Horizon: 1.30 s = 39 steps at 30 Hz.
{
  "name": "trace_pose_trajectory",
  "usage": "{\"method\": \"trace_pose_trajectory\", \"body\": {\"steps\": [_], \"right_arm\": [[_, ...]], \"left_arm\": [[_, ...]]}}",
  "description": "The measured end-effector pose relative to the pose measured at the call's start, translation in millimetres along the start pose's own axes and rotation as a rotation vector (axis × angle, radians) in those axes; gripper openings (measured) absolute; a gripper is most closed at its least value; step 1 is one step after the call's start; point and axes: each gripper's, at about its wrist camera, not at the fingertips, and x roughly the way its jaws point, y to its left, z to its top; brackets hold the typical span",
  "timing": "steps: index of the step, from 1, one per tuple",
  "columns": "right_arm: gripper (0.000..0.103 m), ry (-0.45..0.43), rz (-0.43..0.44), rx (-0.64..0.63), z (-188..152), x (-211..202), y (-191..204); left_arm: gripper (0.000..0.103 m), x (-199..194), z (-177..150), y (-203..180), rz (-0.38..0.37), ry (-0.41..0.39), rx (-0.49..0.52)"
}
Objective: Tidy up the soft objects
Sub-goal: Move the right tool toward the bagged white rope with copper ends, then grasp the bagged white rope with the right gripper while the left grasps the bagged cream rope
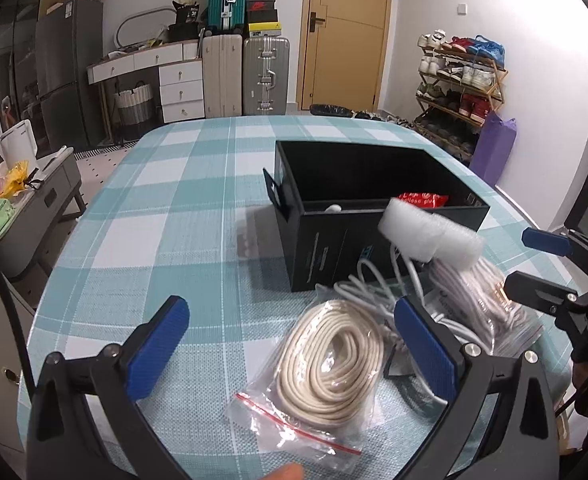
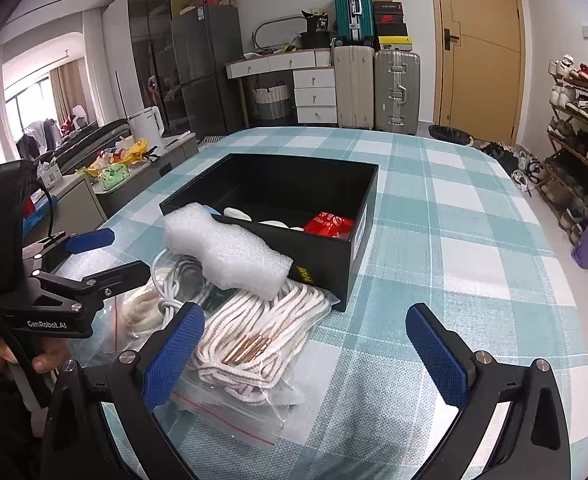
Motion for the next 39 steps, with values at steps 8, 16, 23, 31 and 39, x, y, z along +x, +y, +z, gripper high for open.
{"method": "trace_pose_trajectory", "body": {"steps": [8, 16, 23, 31, 39], "right_arm": [[0.102, 0.019, 0.026, 0.014, 1, 4, 2], [0.102, 0.03, 0.044, 0.016, 2, 9, 6], [0.102, 0.046, 0.062, 0.025, 2, 14, 5], [0.102, 0.086, 0.074, 0.041, 6, 27, 7], [0.102, 0.146, 0.053, 0.046, 2, 40, 4]], "left_arm": [[0.103, 7, -5, -2, -0.007, 0.035, 0.017], [0.103, 8, -6, -8, 0.011, 0.081, 0.074], [0.103, 13, -9, -8, 0.01, 0.143, 0.091], [0.103, 16, -11, -9, -0.014, 0.176, 0.101], [0.103, 21, -12, -10, -0.012, 0.193, 0.103]]}}
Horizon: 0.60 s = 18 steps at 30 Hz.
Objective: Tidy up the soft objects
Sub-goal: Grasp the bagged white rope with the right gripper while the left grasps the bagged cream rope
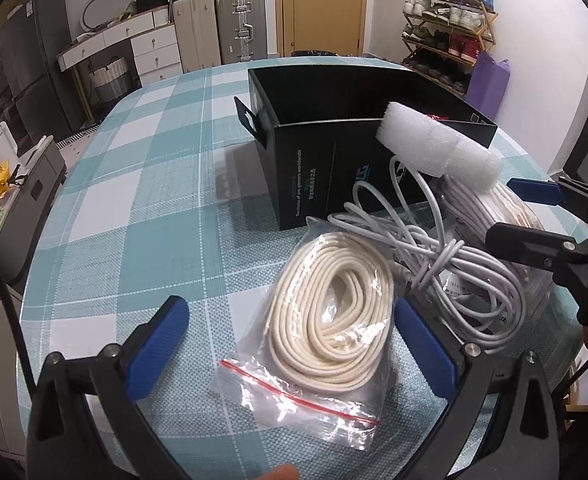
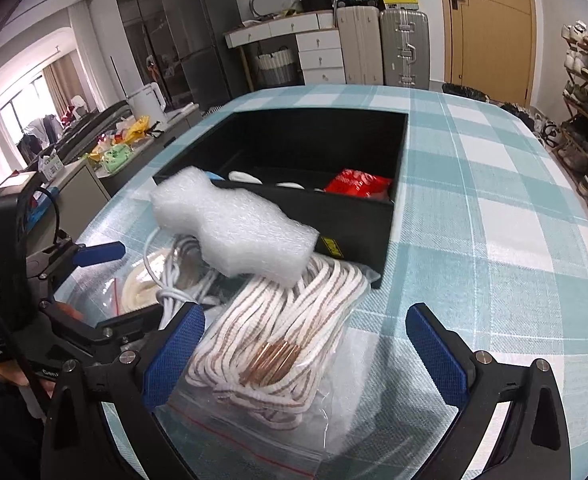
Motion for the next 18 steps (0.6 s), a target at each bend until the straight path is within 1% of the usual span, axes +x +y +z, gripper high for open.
{"method": "trace_pose_trajectory", "body": {"steps": [6, 10, 12, 18], "right_arm": [[0.102, 0.009, -0.012, 0.008, -7, -3, -11], [0.102, 0.015, -0.001, 0.023, -11, -1, -16], [0.102, 0.005, 0.006, 0.027, -12, -3, -19], [0.101, -0.001, 0.041, 0.089, -20, -9, -41]], "left_arm": [[0.103, 3, 0, 1, -0.002, 0.009, -0.007], [0.103, 4, 0, 2, -0.003, 0.012, -0.006], [0.103, 5, 0, 2, -0.003, 0.013, -0.005], [0.103, 7, -1, 1, -0.009, 0.022, -0.004]]}}
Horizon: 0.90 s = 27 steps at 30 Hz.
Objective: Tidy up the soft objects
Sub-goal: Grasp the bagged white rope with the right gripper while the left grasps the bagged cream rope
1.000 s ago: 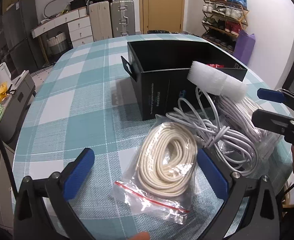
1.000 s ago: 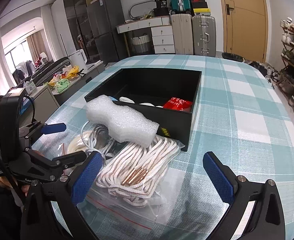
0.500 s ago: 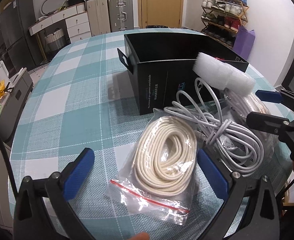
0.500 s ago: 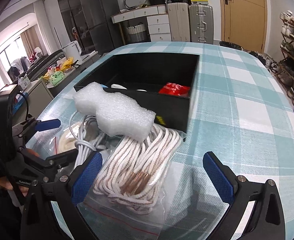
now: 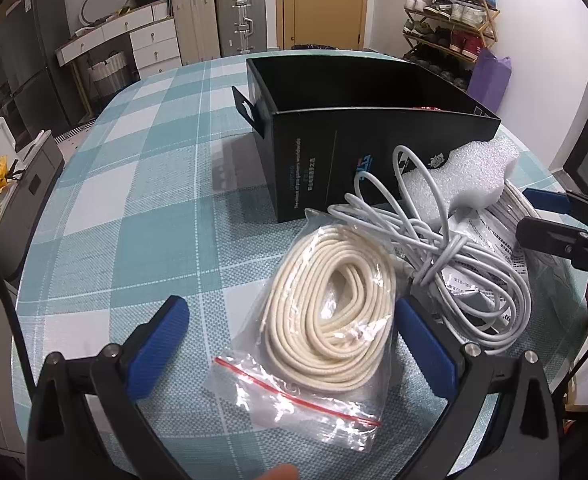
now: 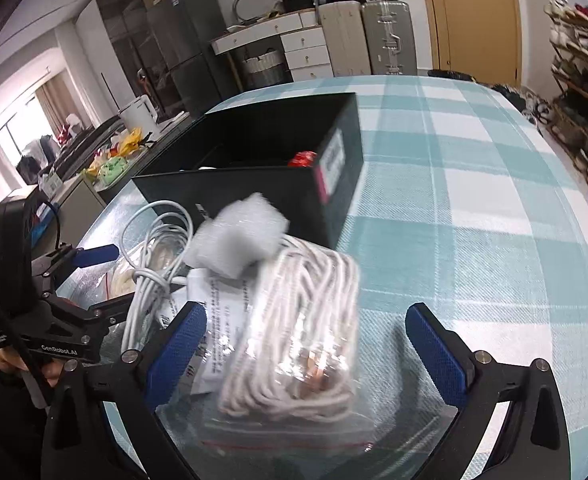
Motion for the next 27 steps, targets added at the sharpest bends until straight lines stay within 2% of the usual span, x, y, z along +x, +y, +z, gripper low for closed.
{"method": "trace_pose_trajectory", "body": {"steps": [5, 10, 16, 18, 23, 27], "right_arm": [[0.087, 0.009, 0.032, 0.032, -4, 1, -9], [0.078, 0.002, 0.049, 0.028, -4, 2, -8], [0.065, 0.003, 0.056, 0.012, -5, 2, -5], [0.063, 0.004, 0.057, 0.008, -6, 1, -4], [0.059, 0.002, 0.061, 0.007, -7, 1, -4], [0.052, -0.005, 0.065, 0.003, -8, -1, -2]], "left_arm": [[0.103, 1, 1, 1, -0.005, 0.006, -0.004], [0.103, 3, 3, 1, -0.005, 0.007, 0.001], [0.094, 2, 2, -4, -0.029, 0.015, 0.03], [0.088, 0, 1, -6, -0.036, 0.008, 0.052], [0.06, -9, -4, -13, -0.071, -0.007, 0.096], [0.045, -13, -5, -12, -0.093, -0.025, 0.093]]}}
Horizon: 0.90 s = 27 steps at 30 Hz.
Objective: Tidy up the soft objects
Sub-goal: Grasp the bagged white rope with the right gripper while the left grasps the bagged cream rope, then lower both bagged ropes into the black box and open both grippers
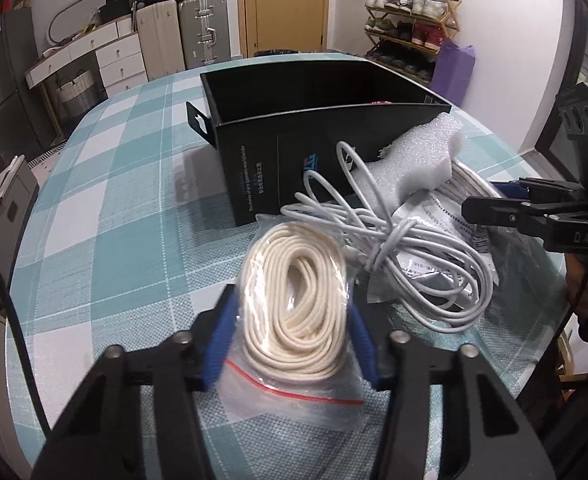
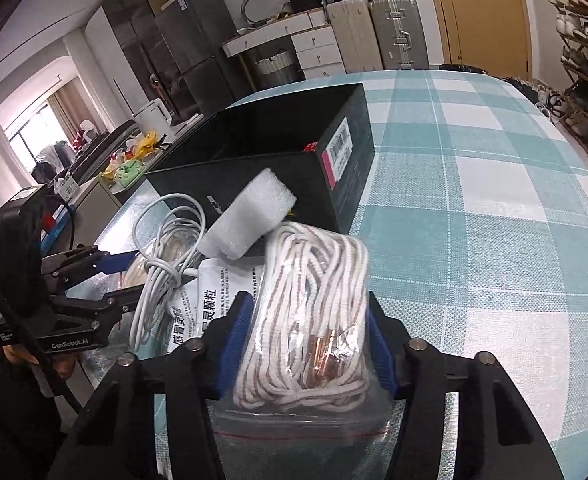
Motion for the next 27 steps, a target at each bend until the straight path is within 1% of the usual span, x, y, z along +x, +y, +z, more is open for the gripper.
{"method": "trace_pose_trajectory", "body": {"steps": [2, 5, 9, 17, 22, 27], "right_arm": [[0.049, -0.008, -0.002, -0.005, 0, -1, 1], [0.045, -0.021, -0.004, -0.015, -1, -4, 2], [0.042, -0.043, -0.015, -0.015, -3, -10, 0], [0.042, -0.105, -0.053, -0.002, -8, -30, -8], [0.042, -0.166, -0.049, -0.003, -5, -46, -7], [0.042, -0.2, -0.04, -0.021, 1, -56, 0]], "left_arm": [[0.038, -2, 0, 0, -0.005, -0.008, -0.005], [0.034, -6, 0, 1, -0.005, -0.018, -0.019], [0.034, -12, -3, 5, 0.003, -0.029, -0.052], [0.034, -34, -8, 19, 0.02, -0.08, -0.125], [0.034, -45, -4, 23, 0.01, -0.127, -0.151], [0.034, -54, 3, 22, 0.011, -0.169, -0.159]]}}
